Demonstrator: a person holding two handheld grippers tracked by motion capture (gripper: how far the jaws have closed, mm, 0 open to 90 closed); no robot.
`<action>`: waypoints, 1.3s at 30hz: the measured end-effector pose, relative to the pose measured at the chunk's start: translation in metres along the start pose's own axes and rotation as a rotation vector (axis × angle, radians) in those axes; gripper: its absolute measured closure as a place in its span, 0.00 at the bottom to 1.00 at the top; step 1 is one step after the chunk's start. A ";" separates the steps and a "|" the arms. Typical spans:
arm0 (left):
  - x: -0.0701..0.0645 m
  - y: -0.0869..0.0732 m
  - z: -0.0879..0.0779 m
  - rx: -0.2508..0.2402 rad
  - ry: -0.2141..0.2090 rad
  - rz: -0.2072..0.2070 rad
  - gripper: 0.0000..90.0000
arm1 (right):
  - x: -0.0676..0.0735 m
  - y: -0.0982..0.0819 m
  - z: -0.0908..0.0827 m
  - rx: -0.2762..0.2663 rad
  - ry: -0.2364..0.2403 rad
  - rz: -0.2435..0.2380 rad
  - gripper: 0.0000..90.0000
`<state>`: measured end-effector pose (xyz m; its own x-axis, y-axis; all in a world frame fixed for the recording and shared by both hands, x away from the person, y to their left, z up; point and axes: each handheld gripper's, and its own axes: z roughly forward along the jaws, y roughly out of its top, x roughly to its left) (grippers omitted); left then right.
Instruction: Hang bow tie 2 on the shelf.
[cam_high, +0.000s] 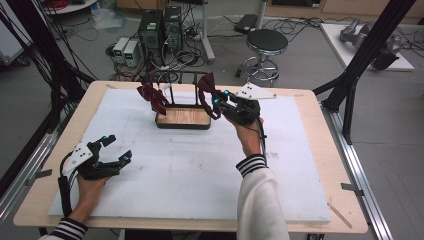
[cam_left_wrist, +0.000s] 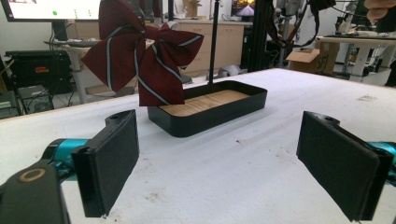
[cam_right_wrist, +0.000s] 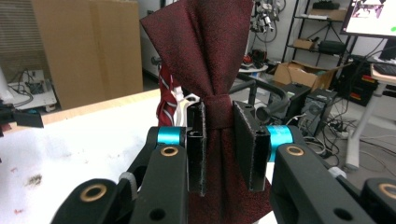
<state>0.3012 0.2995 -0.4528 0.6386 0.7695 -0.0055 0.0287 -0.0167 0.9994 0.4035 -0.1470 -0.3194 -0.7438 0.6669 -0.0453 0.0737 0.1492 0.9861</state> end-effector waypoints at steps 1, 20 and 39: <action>0.000 0.000 0.000 -0.001 0.001 -0.001 0.15 | -0.001 0.000 0.002 0.001 0.002 -0.002 0.84; 0.000 0.000 -0.001 -0.009 0.005 -0.010 0.15 | -0.022 -0.016 0.016 -0.021 -0.056 0.078 0.84; 0.000 0.000 -0.001 -0.012 0.004 -0.015 0.15 | -0.035 -0.006 0.028 0.005 -0.120 0.119 0.84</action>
<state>0.3010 0.3003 -0.4532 0.6352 0.7720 -0.0202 0.0287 0.0025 0.9996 0.4479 -0.1503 -0.3283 -0.6448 0.7625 0.0528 0.1600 0.0670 0.9848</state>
